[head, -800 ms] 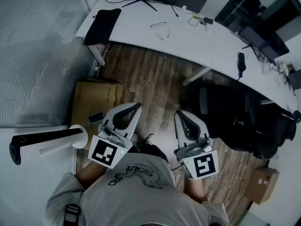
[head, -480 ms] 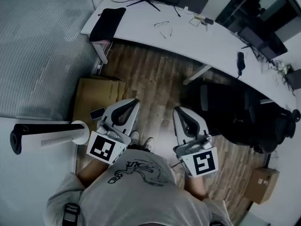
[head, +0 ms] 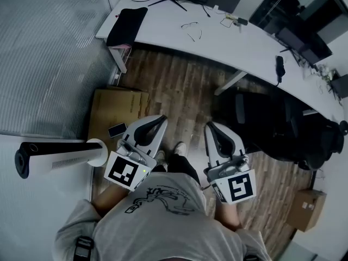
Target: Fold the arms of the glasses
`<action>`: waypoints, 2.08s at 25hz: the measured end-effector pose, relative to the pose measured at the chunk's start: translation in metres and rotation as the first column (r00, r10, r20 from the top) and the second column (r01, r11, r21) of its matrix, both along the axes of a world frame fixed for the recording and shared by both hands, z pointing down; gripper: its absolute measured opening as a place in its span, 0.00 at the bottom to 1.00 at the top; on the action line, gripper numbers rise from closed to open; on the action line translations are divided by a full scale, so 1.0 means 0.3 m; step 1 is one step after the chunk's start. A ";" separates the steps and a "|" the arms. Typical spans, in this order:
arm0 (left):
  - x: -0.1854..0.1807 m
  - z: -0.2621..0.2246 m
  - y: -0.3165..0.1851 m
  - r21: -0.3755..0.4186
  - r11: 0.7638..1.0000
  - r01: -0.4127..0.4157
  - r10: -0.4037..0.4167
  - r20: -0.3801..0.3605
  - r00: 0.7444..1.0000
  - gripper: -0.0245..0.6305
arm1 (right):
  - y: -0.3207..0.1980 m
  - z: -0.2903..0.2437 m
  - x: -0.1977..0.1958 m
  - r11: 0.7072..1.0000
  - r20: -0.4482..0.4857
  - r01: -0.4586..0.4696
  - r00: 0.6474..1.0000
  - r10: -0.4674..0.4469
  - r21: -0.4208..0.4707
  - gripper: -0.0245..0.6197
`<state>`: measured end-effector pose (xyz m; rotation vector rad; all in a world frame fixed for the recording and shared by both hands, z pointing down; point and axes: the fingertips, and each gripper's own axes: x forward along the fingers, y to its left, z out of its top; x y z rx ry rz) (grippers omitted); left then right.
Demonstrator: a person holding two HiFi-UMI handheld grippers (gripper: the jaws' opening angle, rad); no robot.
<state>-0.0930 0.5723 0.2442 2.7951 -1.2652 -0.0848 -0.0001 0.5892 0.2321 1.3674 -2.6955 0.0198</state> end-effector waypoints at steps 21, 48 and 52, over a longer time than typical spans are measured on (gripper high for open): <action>0.234 0.045 -0.402 -0.014 0.999 0.038 -0.038 0.051 0.998 0.07 | -0.428 0.024 0.242 0.998 0.024 0.058 0.998 -0.058 0.007 0.05; 0.530 0.042 -0.822 -0.071 0.994 0.078 -0.072 0.093 0.993 0.07 | -0.849 0.029 0.539 0.992 0.014 0.128 0.992 -0.128 -0.013 0.05; 0.514 0.061 -0.874 -0.077 0.994 0.081 -0.074 0.090 0.993 0.07 | -0.900 0.047 0.520 0.991 0.009 0.135 0.991 -0.135 -0.022 0.05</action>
